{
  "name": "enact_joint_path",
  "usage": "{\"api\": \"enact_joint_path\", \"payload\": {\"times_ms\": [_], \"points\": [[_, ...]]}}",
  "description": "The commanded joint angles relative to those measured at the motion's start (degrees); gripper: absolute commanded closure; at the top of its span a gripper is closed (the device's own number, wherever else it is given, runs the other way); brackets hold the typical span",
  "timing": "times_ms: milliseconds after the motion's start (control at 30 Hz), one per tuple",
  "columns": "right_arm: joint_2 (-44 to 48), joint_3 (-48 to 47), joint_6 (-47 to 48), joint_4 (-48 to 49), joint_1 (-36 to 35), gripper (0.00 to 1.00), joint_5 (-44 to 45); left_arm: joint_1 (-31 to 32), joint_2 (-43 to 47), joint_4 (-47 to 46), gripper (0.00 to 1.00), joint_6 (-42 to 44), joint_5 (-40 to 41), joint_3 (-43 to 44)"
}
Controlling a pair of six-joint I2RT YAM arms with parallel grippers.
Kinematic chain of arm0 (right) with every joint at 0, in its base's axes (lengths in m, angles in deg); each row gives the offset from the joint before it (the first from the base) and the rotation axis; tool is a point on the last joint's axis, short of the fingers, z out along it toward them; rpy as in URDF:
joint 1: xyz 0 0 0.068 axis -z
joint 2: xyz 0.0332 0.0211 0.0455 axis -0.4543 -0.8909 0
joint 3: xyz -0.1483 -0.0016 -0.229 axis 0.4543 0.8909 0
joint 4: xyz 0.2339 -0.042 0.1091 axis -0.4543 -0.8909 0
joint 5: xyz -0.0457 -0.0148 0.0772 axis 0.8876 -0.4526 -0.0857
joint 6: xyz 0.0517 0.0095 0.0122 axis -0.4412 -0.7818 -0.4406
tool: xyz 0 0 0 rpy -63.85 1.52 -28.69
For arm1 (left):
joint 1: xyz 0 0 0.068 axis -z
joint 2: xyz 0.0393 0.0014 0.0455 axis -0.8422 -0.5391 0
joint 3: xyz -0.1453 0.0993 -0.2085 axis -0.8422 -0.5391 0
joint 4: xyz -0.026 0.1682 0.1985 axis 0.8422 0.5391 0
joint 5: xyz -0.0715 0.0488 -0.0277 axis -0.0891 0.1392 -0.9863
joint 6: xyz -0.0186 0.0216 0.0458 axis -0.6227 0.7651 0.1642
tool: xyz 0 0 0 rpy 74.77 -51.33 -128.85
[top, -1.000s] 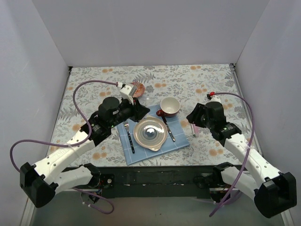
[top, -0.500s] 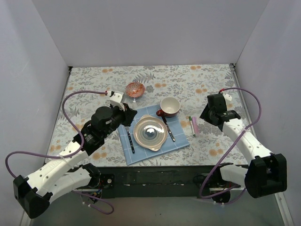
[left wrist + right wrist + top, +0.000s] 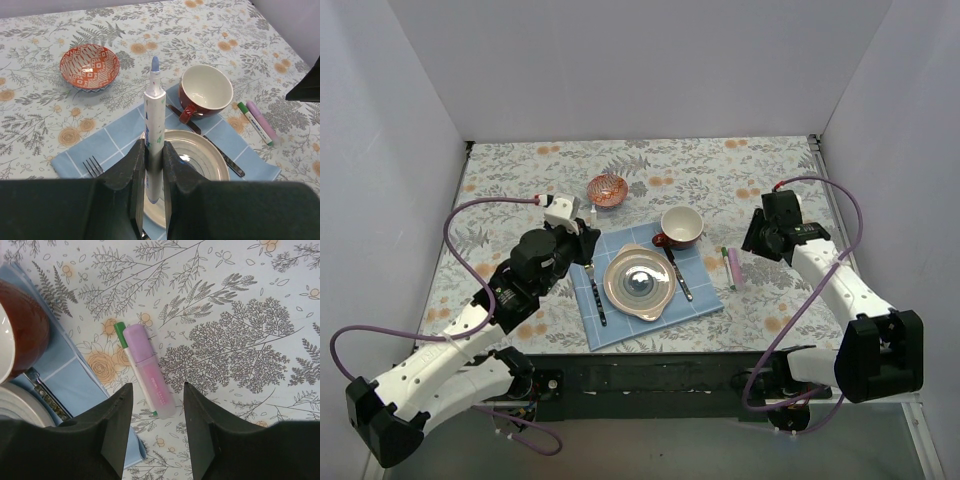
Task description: Insert the pens into the pen caps
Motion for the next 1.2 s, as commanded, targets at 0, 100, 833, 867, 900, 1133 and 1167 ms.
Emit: {"api": "enact_joint_path", "payload": {"times_ms": [0, 100, 833, 867, 900, 1133, 1167], "points": [[-0.4, -1.5, 5.3, 0.9, 0.3, 0.48, -3.6, -0.2, 0.2, -0.8, 1.0, 1.1, 3.8, -1.1], [-0.1, 0.5, 3.3, 3.0, 0.4, 0.49, -2.8, -0.2, -0.1, -0.8, 1.0, 1.1, 5.7, -1.2], [2.3, 11.1, 1.9, 48.8, -6.4, 0.44, -55.6, 0.0, -8.1, -12.5, 1.0, -13.2, -22.4, 4.5], [3.4, 12.1, 0.5, 52.7, -8.0, 0.43, -56.4, 0.0, -7.8, -14.1, 1.0, -15.1, -23.6, 4.0], [4.0, 13.4, -1.0, 58.5, -11.5, 0.43, -56.6, 0.0, -7.6, -17.4, 1.0, -18.1, -24.9, 3.6], [6.4, 14.0, -4.0, 70.1, -20.8, 0.4, -56.6, 0.0, -8.1, -23.7, 1.0, -26.4, -32.2, 2.0], [6.3, 13.5, -4.3, 70.9, -21.2, 0.4, -56.3, 0.0, -7.6, -24.1, 1.0, -27.1, -32.5, 1.4]]}}
